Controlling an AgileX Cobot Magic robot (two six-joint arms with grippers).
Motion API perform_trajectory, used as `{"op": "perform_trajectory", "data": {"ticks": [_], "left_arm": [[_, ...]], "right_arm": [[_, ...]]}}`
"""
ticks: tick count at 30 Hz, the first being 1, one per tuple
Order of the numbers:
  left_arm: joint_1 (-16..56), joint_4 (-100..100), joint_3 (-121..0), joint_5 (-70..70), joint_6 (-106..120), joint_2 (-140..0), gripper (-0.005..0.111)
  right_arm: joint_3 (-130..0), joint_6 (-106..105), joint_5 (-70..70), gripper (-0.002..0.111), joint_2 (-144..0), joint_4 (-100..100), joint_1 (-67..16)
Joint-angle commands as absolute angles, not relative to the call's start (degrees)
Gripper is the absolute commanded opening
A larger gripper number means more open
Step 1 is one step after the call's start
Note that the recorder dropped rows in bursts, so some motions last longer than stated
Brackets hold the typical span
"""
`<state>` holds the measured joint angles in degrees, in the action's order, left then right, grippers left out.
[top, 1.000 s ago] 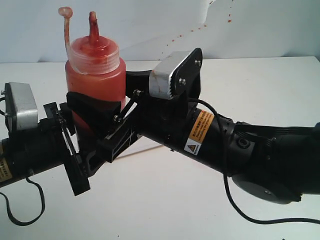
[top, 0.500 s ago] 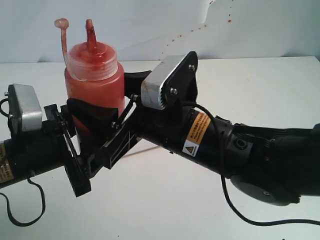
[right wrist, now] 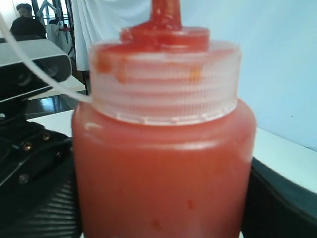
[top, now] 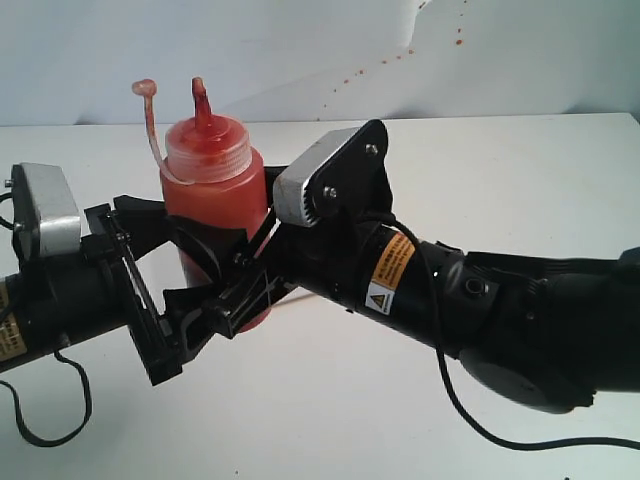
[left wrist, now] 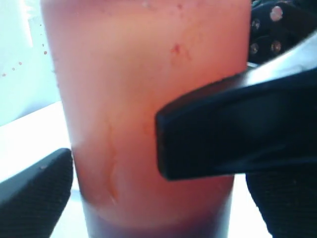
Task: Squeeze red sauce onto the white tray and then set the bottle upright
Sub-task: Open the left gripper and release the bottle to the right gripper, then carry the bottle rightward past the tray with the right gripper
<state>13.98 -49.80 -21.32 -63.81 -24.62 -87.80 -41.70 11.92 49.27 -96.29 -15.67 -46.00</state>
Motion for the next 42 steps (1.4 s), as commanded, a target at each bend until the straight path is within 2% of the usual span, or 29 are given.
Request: {"op": "perform_trajectory", "data": {"ticks": [1,25,27,30,42], "left_arm": [[14.2,-49.0,-21.6,-64.2,-24.9,-87.6,0.089],[14.2,-53.2,-21.6,-64.1,-25.0,-87.6,0.089],[14.2,-53.2,-21.6,-64.1,-25.0,-87.6,0.092],[14.2,-53.2,-21.6,-64.1,-25.0,-87.6,0.105],[14.2,-54.9,-21.6,-64.1,-24.8,-87.6,0.105]], "right_arm": [[-42.1,10.3,52.2,0.000,-95.7,-13.9,-45.8],[-42.1,2.1,51.4,0.000,-95.7,-0.8,-45.2],[-42.1,1.6,51.0,0.000,-95.7,-0.6,-45.2],[-42.1,1.0,49.9,0.000,-95.7,0.3,-45.2],[-42.1,-6.0,48.2,0.000,-95.7,8.2,-45.2]]}}
